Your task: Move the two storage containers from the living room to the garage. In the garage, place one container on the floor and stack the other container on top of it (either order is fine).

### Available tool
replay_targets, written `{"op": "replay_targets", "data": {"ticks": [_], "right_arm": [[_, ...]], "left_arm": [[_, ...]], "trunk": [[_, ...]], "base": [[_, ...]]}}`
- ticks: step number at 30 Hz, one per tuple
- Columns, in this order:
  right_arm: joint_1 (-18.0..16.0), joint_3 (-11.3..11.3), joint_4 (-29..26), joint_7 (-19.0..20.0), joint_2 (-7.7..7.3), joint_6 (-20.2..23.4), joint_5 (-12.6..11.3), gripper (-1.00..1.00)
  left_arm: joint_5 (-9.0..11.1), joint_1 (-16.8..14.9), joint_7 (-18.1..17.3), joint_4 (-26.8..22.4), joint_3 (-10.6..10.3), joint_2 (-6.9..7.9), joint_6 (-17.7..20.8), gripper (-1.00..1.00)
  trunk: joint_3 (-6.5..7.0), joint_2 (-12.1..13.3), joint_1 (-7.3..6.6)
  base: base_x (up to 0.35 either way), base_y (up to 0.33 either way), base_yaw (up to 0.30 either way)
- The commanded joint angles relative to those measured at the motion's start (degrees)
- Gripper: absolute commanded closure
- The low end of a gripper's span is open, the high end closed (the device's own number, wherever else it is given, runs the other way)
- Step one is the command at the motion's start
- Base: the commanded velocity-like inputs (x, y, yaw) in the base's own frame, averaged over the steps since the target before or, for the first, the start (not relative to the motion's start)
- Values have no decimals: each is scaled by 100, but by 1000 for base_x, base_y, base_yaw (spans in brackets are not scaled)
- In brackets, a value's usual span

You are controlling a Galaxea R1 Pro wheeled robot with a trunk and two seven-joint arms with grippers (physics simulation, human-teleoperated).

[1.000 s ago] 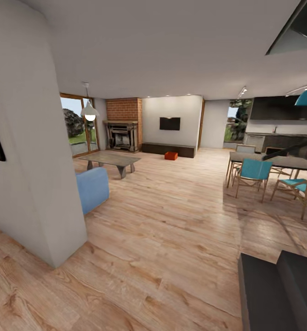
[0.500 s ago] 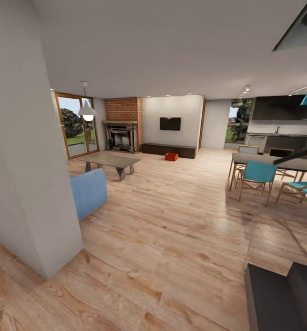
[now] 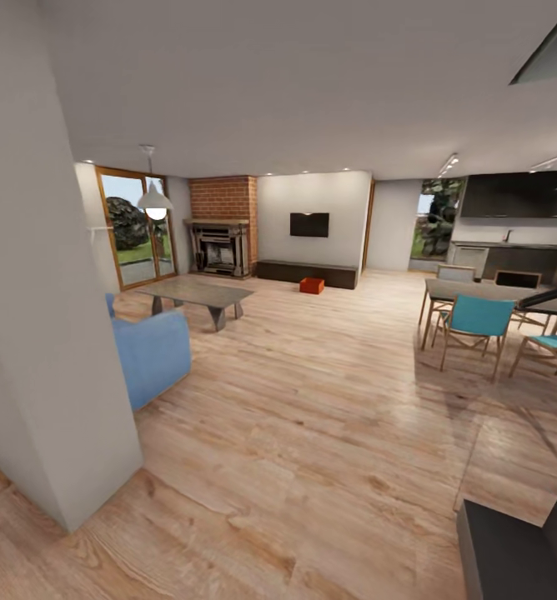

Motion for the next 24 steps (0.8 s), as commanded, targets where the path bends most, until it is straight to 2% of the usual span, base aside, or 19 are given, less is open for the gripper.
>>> {"op": "replay_targets", "data": {"ticks": [1,24], "right_arm": [[-7,-11,17,-25,0,-27,54,-100],[-7,-11,17,-27,0,-27,54,-100]], "left_arm": [[19,-2,10,0,6,-1,-6,-100],[19,-1,10,0,5,-1,-6,-100]], "trunk": [[-5,-5,5],[-5,-5,5]], "base": [[321,0,0],[321,11,0]]}}
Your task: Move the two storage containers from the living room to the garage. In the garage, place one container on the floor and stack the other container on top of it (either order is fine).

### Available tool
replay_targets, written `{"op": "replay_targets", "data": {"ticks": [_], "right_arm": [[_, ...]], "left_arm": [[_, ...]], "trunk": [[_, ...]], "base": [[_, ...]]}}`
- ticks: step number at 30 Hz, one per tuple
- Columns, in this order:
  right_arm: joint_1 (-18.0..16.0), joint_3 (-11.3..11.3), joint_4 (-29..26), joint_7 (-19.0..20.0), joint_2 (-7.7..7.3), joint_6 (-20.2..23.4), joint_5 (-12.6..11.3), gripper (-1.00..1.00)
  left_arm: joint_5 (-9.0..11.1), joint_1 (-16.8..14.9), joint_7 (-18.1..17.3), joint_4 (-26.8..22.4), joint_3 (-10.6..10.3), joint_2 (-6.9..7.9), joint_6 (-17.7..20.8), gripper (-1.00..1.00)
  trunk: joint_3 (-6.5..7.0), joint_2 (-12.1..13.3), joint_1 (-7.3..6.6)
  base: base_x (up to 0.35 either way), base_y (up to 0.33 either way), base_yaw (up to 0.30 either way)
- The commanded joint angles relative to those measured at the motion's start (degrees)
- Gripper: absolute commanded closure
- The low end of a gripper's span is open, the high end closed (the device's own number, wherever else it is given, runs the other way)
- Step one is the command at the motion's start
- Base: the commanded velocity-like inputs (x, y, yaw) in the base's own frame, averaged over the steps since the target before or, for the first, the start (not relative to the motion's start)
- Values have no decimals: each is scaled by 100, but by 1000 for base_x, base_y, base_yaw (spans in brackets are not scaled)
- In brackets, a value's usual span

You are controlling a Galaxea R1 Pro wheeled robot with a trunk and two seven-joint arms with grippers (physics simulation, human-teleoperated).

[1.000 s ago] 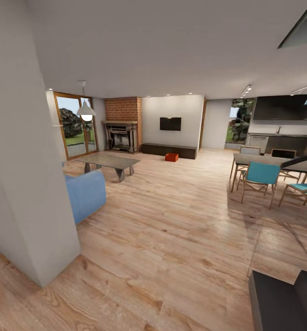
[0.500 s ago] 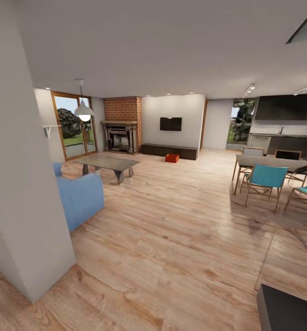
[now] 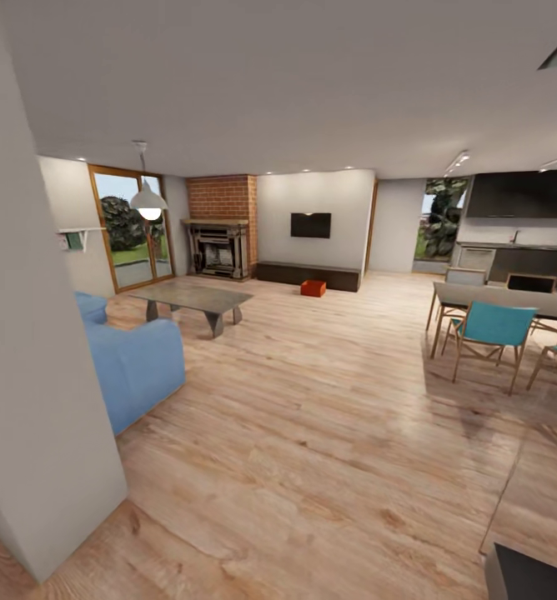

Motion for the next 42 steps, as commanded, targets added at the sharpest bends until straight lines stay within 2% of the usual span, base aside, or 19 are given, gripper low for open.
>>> {"op": "replay_targets", "data": {"ticks": [1,12,29,42], "right_arm": [[-7,-11,17,-29,0,-27,54,-100],[-7,-18,17,-29,0,-34,54,-100],[-7,-20,17,-29,0,-36,54,-100],[-7,-11,17,-42,-5,-17,46,-100]], "left_arm": [[20,-3,9,0,7,-1,-4,-100],[20,-4,9,0,15,-1,1,-100],[20,-4,9,0,12,-1,10,-100],[21,-4,9,0,6,-1,40,-100]], "trunk": [[-5,-5,5],[-5,-5,5],[-5,-5,5],[-5,-5,5]], "base": [[321,112,0],[302,212,-30],[295,234,-231],[313,97,-7]]}}
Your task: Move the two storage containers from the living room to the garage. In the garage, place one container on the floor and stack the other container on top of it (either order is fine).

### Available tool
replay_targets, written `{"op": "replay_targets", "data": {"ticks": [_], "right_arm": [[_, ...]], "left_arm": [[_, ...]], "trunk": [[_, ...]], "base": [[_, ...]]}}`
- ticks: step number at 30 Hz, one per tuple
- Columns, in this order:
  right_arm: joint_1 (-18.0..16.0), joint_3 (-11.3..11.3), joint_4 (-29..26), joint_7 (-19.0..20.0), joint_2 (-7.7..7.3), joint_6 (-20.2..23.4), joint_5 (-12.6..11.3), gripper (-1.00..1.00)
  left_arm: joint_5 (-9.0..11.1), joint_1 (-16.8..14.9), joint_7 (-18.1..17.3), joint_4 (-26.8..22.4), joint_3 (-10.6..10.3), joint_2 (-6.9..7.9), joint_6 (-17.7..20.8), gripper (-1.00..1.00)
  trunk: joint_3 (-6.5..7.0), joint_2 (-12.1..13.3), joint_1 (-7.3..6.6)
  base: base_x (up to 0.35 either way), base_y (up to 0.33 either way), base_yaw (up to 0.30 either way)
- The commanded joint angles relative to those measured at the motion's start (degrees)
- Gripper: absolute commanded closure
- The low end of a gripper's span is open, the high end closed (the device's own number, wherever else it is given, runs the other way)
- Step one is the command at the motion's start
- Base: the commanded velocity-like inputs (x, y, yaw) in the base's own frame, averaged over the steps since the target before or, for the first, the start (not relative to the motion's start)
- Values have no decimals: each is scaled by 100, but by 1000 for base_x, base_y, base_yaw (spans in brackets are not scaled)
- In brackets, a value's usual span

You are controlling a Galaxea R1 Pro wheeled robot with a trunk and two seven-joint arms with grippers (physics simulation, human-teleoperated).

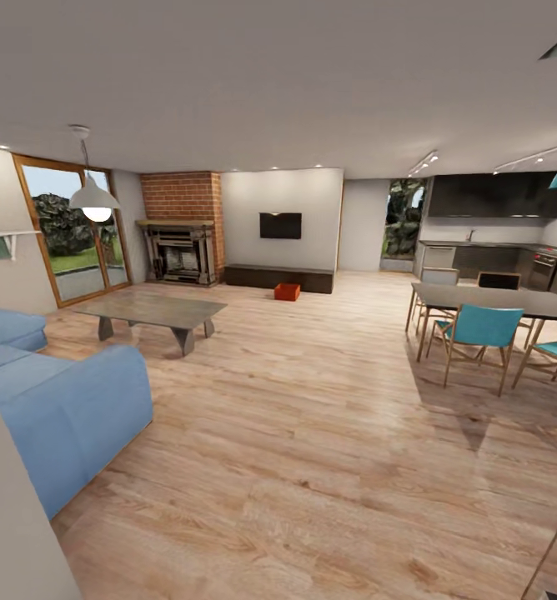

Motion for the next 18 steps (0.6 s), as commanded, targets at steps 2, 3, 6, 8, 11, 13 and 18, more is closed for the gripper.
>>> {"op": "replay_targets", "data": {"ticks": [2,3,6,8,11,13,18], "right_arm": [[-7,-11,17,-30,0,-28,54,-100],[-7,-11,17,-31,-1,-28,54,-100],[-7,-11,17,-33,-2,-28,61,-100],[-7,-11,17,-33,-3,-29,62,-100],[-7,-11,17,-33,3,-29,63,-100],[-7,-11,17,-33,5,-29,63,-100],[-7,-11,17,-38,5,-33,63,-100]], "left_arm": [[19,-2,11,-1,7,-1,1,-100],[19,0,11,-1,6,-1,2,-100],[19,-2,11,-1,6,-1,6,-100],[19,-2,11,-1,6,-1,9,-100],[19,-2,11,-1,6,-1,7,-100],[19,-2,11,-1,6,-1,9,-100],[19,-2,11,-1,6,-1,8,-100]], "trunk": [[-5,-5,5],[-5,-5,5],[-5,-5,5],[-5,-5,5],[-5,-5,5],[-5,-5,5],[-5,-5,5]], "base": [[322,3,0],[322,2,0],[323,0,0],[322,0,0],[323,0,0],[323,0,0],[323,0,0]]}}
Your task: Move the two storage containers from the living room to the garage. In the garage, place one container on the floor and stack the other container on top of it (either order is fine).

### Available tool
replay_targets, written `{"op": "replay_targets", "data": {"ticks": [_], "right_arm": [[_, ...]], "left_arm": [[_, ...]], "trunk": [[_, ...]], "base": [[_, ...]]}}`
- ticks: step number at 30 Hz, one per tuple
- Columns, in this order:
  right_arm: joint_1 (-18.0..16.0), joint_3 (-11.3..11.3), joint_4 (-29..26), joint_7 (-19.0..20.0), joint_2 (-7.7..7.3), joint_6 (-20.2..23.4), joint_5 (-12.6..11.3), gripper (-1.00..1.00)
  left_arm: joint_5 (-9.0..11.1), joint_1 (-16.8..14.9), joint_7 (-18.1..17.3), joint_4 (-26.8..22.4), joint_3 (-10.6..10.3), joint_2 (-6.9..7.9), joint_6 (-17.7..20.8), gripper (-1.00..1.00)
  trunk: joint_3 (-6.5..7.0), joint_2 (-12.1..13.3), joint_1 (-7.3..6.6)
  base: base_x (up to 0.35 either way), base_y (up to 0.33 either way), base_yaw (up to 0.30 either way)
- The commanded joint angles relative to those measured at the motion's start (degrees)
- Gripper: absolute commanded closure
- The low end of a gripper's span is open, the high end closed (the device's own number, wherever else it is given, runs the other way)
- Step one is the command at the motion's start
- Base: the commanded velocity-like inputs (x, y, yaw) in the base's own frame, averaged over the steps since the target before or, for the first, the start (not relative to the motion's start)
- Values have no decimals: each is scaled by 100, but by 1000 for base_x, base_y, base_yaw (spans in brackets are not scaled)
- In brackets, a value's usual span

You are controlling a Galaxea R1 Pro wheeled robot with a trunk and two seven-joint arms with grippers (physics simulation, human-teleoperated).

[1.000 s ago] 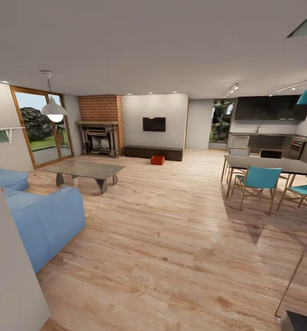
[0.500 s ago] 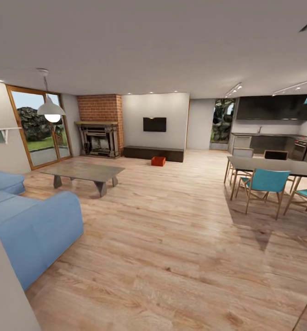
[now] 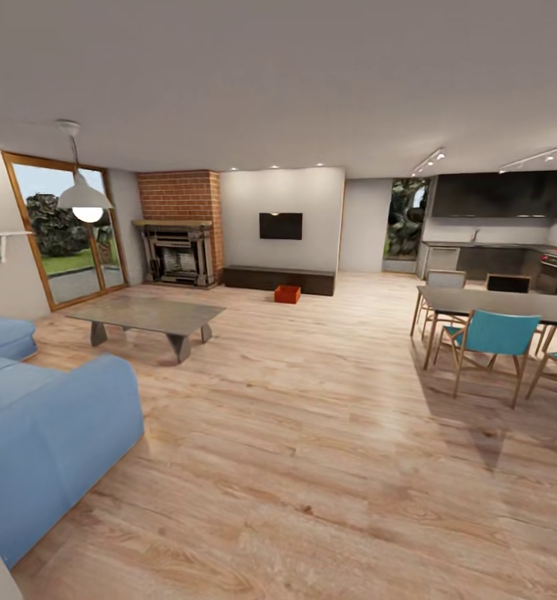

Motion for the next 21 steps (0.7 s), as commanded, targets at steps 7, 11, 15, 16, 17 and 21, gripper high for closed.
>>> {"op": "replay_targets", "data": {"ticks": [7,11,15,16,17,21], "right_arm": [[-7,-19,17,-49,5,-40,38,-100],[-7,-20,17,-50,3,-40,38,-100],[-7,-20,17,-50,1,-40,39,-100],[-7,-20,17,-50,1,-40,38,-100],[-7,-20,17,-52,1,-40,38,-100],[-7,-20,17,-54,1,-40,37,-100]], "left_arm": [[20,-2,11,-2,7,0,-3,-100],[20,-2,11,-2,9,0,-8,-100],[20,-2,11,-2,8,0,-38,-100],[20,0,11,-2,8,0,-42,-100],[20,0,11,-2,7,0,-43,-100],[20,-2,11,-2,7,0,-47,-100]], "trunk": [[-5,-5,5],[-5,-5,5],[-5,-5,5],[-5,-5,5],[-5,-5,5],[-5,-5,5]], "base": [[323,0,0],[323,0,0],[323,0,0],[323,0,0],[323,0,0],[323,0,0]]}}
